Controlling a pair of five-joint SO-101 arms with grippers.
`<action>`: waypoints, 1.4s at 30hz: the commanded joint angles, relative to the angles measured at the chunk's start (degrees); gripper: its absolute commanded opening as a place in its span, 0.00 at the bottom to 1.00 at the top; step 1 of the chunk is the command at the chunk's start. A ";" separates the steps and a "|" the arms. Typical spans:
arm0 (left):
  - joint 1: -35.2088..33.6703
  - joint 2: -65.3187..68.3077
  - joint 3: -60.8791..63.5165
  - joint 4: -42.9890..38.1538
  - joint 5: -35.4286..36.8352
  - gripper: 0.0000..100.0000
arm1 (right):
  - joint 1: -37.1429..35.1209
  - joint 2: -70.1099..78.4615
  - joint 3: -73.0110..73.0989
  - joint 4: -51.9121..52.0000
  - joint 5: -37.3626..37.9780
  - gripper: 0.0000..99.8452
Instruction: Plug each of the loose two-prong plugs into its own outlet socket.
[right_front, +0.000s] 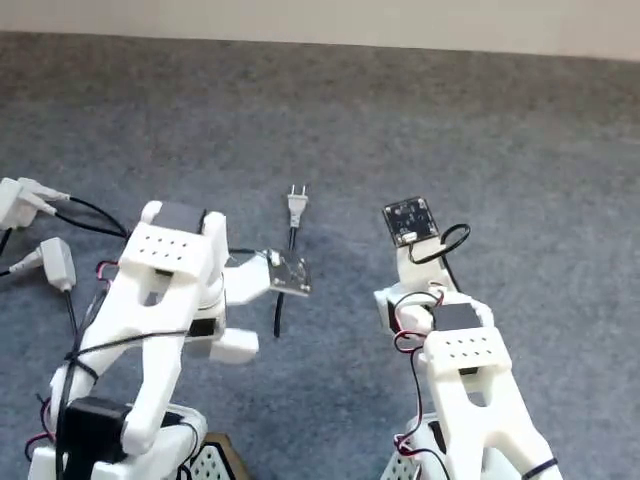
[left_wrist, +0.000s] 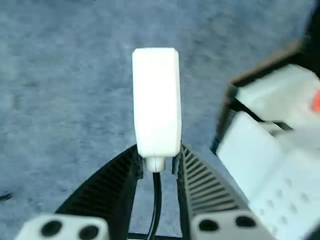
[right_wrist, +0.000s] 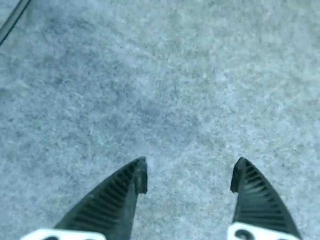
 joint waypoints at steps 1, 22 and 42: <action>-1.45 -4.00 3.30 -11.52 5.80 0.13 | 0.13 0.13 -0.48 -0.92 0.44 0.27; -1.36 -4.00 5.14 -14.95 12.40 0.28 | 0.13 0.13 -0.40 -0.92 0.53 0.27; -1.80 -3.91 28.88 -42.64 10.73 0.24 | 0.13 0.13 -0.40 -1.01 0.44 0.27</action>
